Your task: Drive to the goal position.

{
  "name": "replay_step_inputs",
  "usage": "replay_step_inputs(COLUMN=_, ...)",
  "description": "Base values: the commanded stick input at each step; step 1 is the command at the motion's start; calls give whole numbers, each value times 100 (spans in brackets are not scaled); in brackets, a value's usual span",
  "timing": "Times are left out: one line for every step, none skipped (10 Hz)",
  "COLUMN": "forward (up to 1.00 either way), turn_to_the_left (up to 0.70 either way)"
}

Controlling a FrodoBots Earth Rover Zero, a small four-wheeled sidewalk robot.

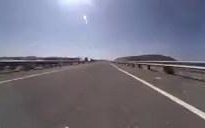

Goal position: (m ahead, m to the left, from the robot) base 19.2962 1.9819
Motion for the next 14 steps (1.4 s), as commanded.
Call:
replay_step_inputs(forward=100, turn_to_the_left=0)
replay_step_inputs(forward=100, turn_to_the_left=0)
replay_step_inputs(forward=100, turn_to_the_left=0)
replay_step_inputs(forward=100, turn_to_the_left=0)
replay_step_inputs(forward=100, turn_to_the_left=0)
replay_step_inputs(forward=100, turn_to_the_left=0)
replay_step_inputs(forward=100, turn_to_the_left=0)
replay_step_inputs(forward=100, turn_to_the_left=0)
replay_step_inputs(forward=100, turn_to_the_left=0)
replay_step_inputs(forward=100, turn_to_the_left=0)
replay_step_inputs(forward=100, turn_to_the_left=0)
replay_step_inputs(forward=100, turn_to_the_left=0)
replay_step_inputs(forward=100, turn_to_the_left=0)
replay_step_inputs(forward=100, turn_to_the_left=0)
